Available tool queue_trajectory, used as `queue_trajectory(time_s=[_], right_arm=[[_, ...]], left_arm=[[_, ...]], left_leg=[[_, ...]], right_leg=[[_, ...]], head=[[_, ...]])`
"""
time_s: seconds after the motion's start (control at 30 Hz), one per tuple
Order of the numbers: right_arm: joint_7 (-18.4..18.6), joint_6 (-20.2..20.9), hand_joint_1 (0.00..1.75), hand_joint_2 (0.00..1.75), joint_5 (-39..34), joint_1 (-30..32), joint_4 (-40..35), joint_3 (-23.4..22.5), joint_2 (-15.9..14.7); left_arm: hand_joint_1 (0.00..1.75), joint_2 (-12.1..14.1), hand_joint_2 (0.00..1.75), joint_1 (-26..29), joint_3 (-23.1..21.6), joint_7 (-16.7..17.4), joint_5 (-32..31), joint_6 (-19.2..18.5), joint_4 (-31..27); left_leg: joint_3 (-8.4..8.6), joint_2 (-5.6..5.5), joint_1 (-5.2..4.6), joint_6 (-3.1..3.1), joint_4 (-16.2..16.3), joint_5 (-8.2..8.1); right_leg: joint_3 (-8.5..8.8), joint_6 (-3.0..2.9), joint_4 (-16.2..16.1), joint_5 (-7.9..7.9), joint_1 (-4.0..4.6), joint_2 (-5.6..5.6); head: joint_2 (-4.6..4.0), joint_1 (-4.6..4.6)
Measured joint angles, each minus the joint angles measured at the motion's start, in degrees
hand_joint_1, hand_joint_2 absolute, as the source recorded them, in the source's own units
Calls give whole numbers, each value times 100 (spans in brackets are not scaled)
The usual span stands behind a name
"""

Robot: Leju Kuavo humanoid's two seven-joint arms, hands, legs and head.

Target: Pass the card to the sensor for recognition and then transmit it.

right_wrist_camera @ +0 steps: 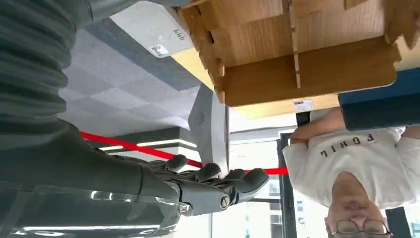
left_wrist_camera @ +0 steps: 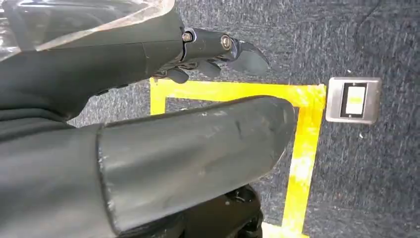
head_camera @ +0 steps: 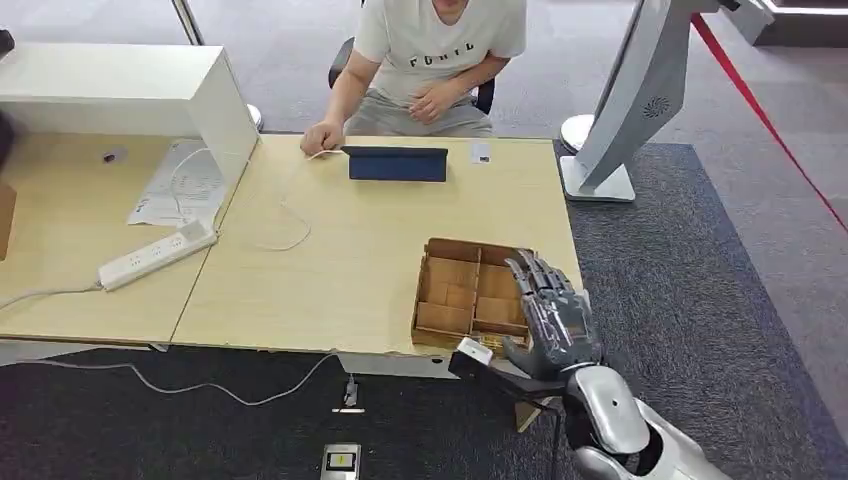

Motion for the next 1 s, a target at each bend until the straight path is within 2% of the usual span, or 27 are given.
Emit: queue_trajectory(time_s=[0.37,1.0], right_arm=[[-107,122,0,175,125,514,-363,-79,63],[-4,184,0,175,-396,391,90,-33,212]], left_arm=[[0,-33,0,-23,212,-61,-201,-22,37],[0,-33,0,-38,380,-9,-562,-133,42]], left_leg=[[0,1,0,0,0,0],[0,0,0,0,0,0]], right_leg=[[1,0,0,0,0,0],[2,0,1,0,0,0]], head=[[0,0],[0,0]])
